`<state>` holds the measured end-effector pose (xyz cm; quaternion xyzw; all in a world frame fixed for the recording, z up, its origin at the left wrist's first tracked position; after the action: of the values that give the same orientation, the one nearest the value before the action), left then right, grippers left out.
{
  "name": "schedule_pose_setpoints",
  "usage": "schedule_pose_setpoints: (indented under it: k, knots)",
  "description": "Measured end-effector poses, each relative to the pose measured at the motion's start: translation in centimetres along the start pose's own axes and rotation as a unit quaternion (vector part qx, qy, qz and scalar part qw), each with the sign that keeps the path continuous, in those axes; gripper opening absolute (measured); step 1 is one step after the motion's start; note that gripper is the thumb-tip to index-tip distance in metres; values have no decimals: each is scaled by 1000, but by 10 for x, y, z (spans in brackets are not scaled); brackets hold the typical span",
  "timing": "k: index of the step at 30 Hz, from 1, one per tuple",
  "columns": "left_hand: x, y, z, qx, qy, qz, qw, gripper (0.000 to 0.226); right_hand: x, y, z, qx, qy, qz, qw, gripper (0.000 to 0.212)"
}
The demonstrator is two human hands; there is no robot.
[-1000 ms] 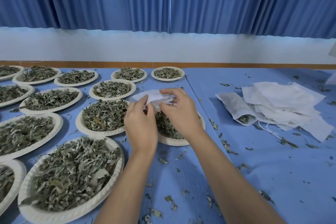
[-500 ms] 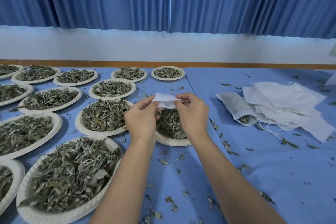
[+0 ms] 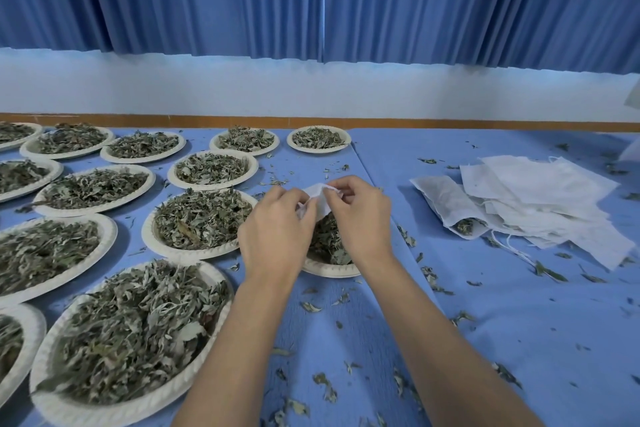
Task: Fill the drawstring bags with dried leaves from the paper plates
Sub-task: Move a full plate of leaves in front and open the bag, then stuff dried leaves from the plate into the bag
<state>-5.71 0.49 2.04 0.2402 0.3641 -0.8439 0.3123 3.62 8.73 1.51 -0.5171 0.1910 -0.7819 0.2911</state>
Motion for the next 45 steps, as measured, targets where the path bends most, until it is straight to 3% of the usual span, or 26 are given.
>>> schedule_pose_setpoints:
  k: [4, 8, 11, 14, 18, 22, 29, 38, 45]
  knots:
    - [1, -1, 4, -50, 67, -11, 996, 18, -2, 1, -1, 61, -4, 24, 998, 21]
    - [3, -1, 5, -58, 110, -4, 992, 21, -1, -3, 14, 106, -104, 8, 989, 31]
    - [5, -2, 6, -63, 121, 17, 990, 20, 0, -13, 32, 91, 34, 37, 995, 19]
    - [8, -5, 7, -68, 133, 38, 988, 20, -1, -12, 30, 188, 199, 10, 962, 35]
    - [9, -5, 3, -62, 127, 50, 989, 21, 2, -1, 14, 257, 230, -15, 939, 58]
    - [9, -5, 1, -55, 118, 41, 991, 22, 5, 4, 8, 263, 258, 9, 930, 55]
    - [10, -7, -1, -49, 123, 53, 990, 22, 3, 8, 2, 244, 274, 52, 929, 22]
    - [11, -6, -3, -39, 123, 57, 990, 24, -14, -2, 16, 98, 104, 2, 990, 19]
    - [14, -9, -2, -44, 129, 80, 987, 25, -19, -1, 19, 59, 68, -11, 996, 18]
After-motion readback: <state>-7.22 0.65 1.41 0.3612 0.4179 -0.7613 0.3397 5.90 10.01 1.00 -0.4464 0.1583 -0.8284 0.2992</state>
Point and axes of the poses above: each hand's wrist, its own y-axis away from the middle knuckle, its own z-axis out of the back of the hand, x = y × z, the point moved 3 cm from there along -y, towards the middle knuckle, and after that the axes turned 13 degrees about z, right-handed, at the moved point
